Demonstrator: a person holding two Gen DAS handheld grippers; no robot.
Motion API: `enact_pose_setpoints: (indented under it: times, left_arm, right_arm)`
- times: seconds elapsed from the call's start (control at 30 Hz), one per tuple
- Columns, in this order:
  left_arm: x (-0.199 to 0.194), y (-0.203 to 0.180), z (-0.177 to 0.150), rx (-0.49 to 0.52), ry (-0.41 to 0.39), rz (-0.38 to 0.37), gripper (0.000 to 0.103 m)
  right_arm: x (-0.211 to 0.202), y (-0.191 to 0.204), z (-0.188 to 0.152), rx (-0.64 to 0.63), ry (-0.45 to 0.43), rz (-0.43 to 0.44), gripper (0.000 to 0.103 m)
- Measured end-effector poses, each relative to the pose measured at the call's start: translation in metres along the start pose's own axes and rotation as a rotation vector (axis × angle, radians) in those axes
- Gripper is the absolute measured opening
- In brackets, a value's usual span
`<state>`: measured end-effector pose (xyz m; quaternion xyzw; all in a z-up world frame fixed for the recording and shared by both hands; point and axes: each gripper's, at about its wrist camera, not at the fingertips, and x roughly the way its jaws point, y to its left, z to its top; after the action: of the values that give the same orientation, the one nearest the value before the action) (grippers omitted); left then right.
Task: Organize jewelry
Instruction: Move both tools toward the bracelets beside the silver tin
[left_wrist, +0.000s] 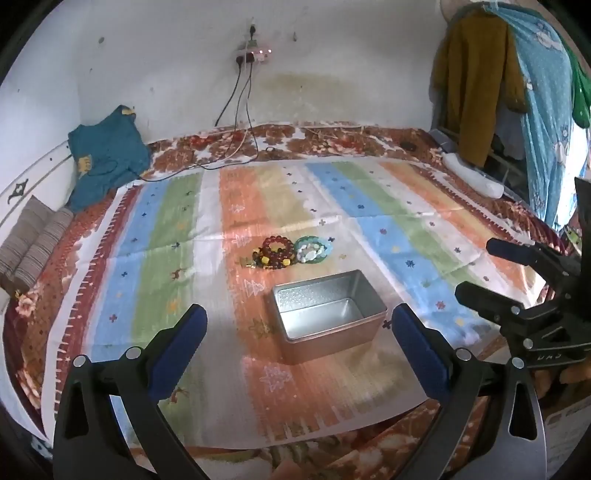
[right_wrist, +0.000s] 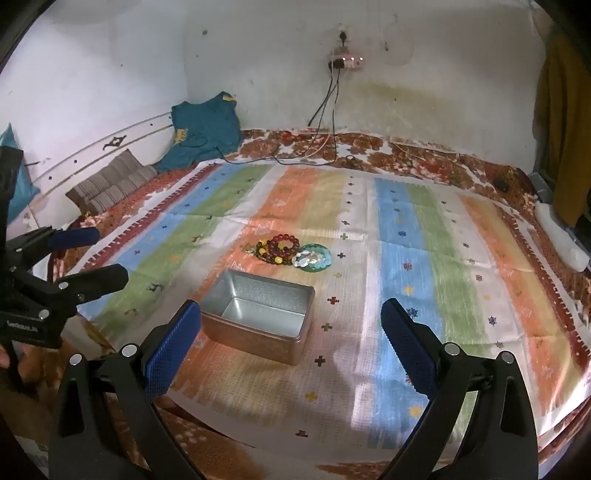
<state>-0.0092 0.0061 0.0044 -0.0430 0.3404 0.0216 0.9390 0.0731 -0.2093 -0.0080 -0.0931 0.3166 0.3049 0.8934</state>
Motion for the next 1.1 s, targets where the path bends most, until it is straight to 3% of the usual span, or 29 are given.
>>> enact_pose_setpoints:
  times: [0.3, 0.47, 1.1]
  left_arm:
    - [0.006, 0.004, 0.001, -0.025, 0.032, 0.006, 0.097]
    - [0.011, -0.003, 0.0, 0.002, 0.059, 0.058, 0.097]
    - [0.011, 0.003, 0.0, -0.018, 0.061, 0.055, 0.097]
  right_arm:
    - [0.001, -0.002, -0.003, -0.003, 0.0, -0.001, 0.099]
    - [0.003, -0.004, -0.004, 0.002, 0.01, -0.005, 0.099]
    - [0.006, -0.002, -0.005, -0.001, 0.028, -0.014, 0.099]
